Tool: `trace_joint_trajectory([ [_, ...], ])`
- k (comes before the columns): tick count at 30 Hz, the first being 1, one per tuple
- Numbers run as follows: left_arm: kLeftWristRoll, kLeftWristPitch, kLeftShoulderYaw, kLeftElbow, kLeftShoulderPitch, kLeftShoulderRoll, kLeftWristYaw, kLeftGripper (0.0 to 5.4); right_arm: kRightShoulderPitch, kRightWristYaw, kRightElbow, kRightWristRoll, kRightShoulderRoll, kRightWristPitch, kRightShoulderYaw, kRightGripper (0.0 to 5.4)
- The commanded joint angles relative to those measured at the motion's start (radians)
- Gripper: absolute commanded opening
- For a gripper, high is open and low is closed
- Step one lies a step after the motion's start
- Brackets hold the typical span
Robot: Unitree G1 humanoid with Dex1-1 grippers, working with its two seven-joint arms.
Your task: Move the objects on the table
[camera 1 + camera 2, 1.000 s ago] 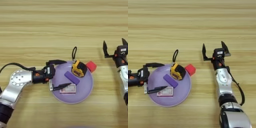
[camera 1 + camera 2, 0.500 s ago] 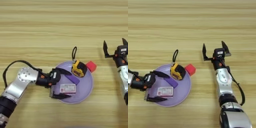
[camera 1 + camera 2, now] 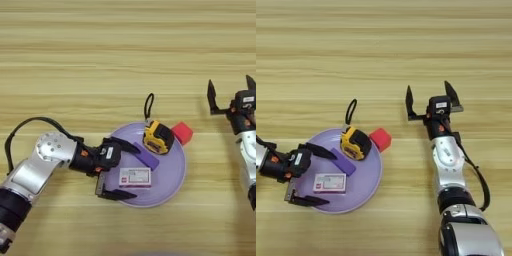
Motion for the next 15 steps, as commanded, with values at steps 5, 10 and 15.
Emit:
trace_joint_trajectory([
  [5, 0.047, 0.010, -0.019, 0.009, -0.029, 0.029, -0.013, 5.40, 0.001, -0.007, -0.031, 0.009, -0.003, -0.007, -0.005, 5.37],
  [10, 0.059, 0.022, -0.027, 0.004, -0.049, 0.035, -0.023, 5.40, 0.005, -0.007, -0.042, 0.010, -0.003, -0.006, -0.007, 5.37],
  [15, 0.077, 0.030, -0.032, 0.014, -0.072, 0.032, -0.024, 5.40, 0.008, -0.011, -0.053, 0.007, 0.000, -0.004, -0.005, 5.37],
])
